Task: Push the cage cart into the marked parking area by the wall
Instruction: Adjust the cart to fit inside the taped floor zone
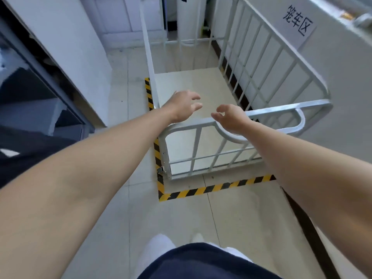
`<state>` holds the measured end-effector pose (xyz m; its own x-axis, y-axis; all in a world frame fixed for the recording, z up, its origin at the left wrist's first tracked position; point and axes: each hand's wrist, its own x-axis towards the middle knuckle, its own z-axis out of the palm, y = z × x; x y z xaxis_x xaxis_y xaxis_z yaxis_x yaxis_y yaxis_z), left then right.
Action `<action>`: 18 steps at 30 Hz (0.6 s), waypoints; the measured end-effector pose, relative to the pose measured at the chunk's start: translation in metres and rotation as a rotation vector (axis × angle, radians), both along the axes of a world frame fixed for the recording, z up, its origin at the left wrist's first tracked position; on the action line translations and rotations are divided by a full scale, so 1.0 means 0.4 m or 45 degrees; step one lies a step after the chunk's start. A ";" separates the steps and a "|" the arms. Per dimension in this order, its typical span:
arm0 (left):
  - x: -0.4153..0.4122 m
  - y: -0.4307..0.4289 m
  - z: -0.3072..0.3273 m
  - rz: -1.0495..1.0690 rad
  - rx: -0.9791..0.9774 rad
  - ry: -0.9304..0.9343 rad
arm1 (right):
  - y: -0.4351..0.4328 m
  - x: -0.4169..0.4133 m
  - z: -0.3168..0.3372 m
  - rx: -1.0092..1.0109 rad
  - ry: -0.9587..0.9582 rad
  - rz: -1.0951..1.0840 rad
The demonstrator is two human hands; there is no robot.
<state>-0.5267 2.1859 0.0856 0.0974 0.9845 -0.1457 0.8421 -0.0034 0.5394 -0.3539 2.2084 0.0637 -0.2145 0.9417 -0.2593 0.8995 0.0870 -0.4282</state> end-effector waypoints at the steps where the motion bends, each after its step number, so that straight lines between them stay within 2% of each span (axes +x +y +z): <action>1: 0.005 -0.021 0.005 0.031 0.004 -0.002 | -0.016 0.010 0.005 0.006 0.011 0.014; 7: 0.087 -0.129 0.001 0.093 -0.042 0.014 | -0.103 0.103 0.026 0.072 0.063 0.038; 10: 0.160 -0.184 -0.011 0.056 -0.094 0.044 | -0.132 0.177 0.017 0.065 -0.011 0.056; 13: 0.228 -0.225 -0.027 0.009 -0.117 0.183 | -0.147 0.244 -0.005 0.009 -0.069 0.068; 18: 0.326 -0.169 -0.074 0.024 -0.154 0.200 | -0.083 0.321 -0.059 -0.033 -0.230 0.211</action>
